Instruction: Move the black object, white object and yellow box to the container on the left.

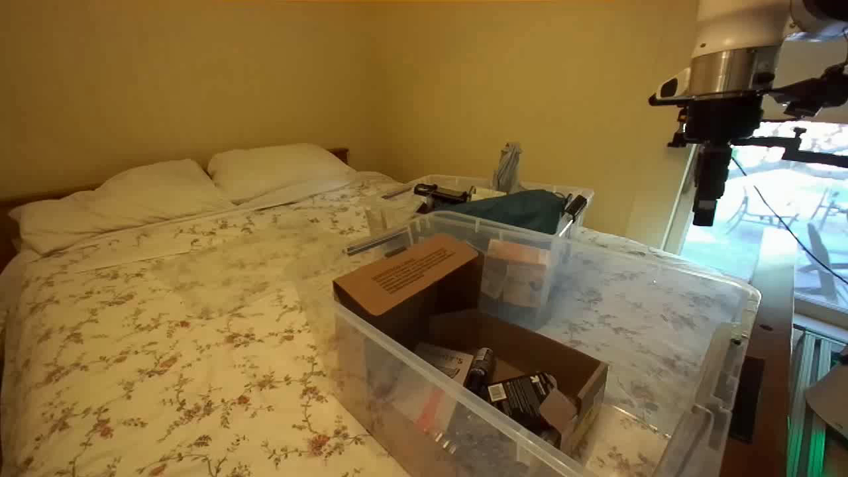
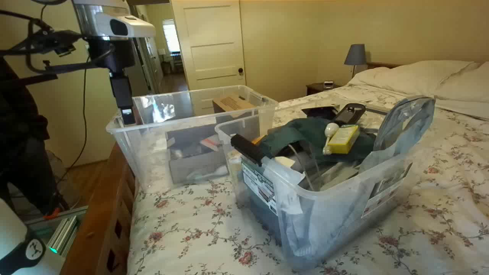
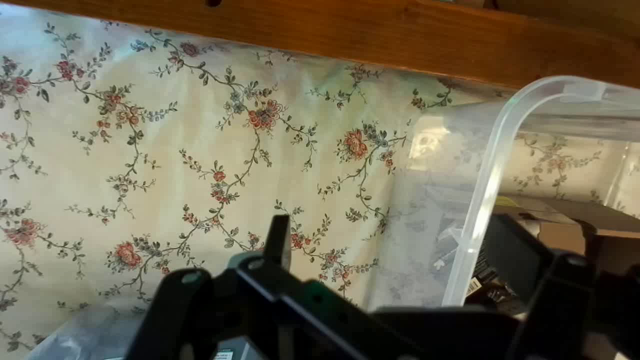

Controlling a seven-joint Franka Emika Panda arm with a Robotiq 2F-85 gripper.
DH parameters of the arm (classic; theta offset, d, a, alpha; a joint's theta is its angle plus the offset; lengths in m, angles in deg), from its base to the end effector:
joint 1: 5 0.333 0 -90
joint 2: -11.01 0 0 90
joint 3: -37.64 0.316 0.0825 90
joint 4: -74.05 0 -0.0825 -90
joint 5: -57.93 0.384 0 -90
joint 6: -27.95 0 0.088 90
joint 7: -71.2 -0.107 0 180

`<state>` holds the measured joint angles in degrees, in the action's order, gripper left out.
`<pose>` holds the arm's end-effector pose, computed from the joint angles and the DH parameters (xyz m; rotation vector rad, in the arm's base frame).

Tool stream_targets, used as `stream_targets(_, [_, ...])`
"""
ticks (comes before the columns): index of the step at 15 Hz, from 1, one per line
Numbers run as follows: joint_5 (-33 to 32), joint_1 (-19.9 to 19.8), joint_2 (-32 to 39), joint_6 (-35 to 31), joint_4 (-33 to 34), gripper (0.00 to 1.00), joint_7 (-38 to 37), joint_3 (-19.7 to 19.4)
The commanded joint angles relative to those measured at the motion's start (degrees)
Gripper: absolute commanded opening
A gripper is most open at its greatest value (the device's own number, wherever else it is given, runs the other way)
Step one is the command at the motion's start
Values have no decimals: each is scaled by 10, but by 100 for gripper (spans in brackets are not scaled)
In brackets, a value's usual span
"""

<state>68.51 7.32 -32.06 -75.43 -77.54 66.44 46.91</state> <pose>0.2872 0.1307 0.4588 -3.0762 -0.2994 0.1622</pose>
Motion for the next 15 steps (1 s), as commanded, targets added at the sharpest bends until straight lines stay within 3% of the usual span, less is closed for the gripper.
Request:
stream_targets(1, [2, -4, 0, 2, 1, 100, 2, 3])
stream_targets(5, [-13, -13, 3, 2, 9, 100, 2, 4])
stream_targets(9, [-132, -52, 37, 11, 72, 100, 46, -8])
stream_targets(15, [-255, -74, 173, -29, 241, 100, 112, -13])
